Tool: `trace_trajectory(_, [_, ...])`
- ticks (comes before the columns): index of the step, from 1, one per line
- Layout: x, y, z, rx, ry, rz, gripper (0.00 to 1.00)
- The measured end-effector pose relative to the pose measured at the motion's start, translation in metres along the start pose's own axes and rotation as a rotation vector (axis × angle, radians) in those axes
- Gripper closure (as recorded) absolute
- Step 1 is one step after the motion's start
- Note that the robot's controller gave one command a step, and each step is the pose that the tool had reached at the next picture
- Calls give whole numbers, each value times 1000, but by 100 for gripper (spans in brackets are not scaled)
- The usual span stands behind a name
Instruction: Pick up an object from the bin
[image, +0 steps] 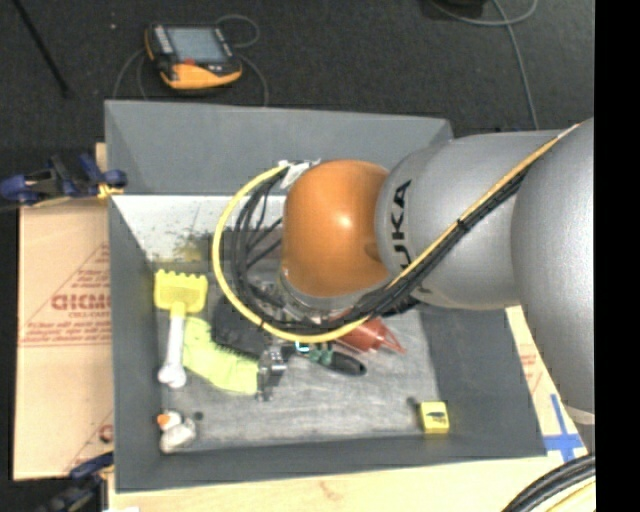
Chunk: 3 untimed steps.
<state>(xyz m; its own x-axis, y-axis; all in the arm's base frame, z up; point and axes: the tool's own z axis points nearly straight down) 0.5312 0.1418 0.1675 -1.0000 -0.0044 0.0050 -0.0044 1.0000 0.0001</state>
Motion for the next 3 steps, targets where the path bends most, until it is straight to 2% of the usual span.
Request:
trace_trajectory(1, [0, 0, -2, 0, -2, 1, 0])
trace_trajectory(2, [27, 41, 47, -1, -6, 33, 100])
trace_trajectory(3, [27, 41, 46, -1, -6, 38, 100])
